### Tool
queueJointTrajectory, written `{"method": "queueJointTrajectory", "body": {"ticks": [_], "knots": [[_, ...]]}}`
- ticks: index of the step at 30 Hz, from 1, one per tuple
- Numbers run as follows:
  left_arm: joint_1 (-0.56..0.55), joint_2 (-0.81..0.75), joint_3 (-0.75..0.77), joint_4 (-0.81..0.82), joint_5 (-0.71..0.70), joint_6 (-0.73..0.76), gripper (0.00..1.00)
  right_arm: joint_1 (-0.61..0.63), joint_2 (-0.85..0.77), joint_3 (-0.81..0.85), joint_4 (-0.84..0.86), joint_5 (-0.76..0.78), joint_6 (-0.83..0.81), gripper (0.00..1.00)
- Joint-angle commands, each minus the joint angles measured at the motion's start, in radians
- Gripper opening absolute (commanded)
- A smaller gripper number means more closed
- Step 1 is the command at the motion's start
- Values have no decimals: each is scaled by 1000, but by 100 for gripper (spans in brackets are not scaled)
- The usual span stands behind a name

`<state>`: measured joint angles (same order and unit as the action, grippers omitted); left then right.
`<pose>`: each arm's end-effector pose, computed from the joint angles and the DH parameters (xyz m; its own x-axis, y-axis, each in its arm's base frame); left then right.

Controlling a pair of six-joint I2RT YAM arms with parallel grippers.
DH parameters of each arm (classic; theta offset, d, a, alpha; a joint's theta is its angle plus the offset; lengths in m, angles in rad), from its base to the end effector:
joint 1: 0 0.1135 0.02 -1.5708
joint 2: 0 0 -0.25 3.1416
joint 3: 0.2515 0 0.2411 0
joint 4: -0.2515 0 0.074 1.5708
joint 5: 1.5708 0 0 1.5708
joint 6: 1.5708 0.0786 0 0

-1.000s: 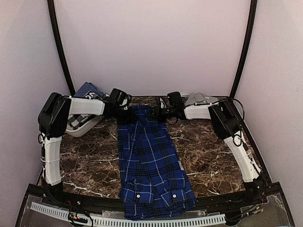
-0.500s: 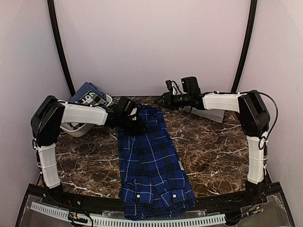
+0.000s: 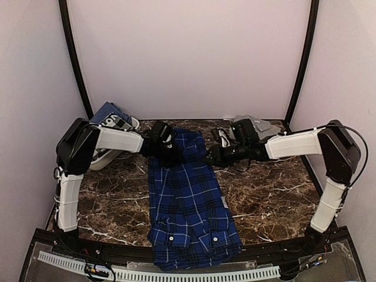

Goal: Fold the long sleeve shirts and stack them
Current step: Move the rectangle-folded shirt to the center of the board.

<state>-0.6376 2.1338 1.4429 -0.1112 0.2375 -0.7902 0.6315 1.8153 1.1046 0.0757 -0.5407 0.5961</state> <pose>0.3716 -0.2983 0.1142 -0.9109 -0.1846 -0.3691 0.0893 0.7851 -0.6129 0.3074 0.2750 0.1653 -0.8681 -0.0386 -0.4948 -0.4268 0.5668 0.7047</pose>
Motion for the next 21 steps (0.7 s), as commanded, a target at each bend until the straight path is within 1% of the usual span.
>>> {"method": "queueJointTrajectory", "body": {"ticks": [1,4,7,8,9,10,11,13,15,17,21], "knots": [[66,138,165,-82,-32,-8,29,30,-62,-74,27,36,-9,39],[95,212,300,-139,-49,12,29,58,-71,-101,12,58,-12,39],[114,305,472,-199,-29,28,29,93,-70,-123,12,70,-4,39],[121,322,508,-225,-26,46,29,105,-67,-127,16,70,1,39],[123,356,582,-238,-17,55,29,121,-63,-132,17,73,3,39],[127,388,620,-265,-11,76,30,134,-58,-134,16,82,3,39],[127,403,699,-281,-1,95,30,146,-53,-136,16,87,5,39],[130,438,798,-322,7,117,31,161,-38,-141,22,90,13,38],[135,455,860,-342,21,130,32,170,-26,-152,41,89,25,38],[138,457,887,-342,39,135,33,176,-9,-165,69,85,35,38],[131,427,893,-343,81,148,34,179,62,-177,110,85,46,37]]}}
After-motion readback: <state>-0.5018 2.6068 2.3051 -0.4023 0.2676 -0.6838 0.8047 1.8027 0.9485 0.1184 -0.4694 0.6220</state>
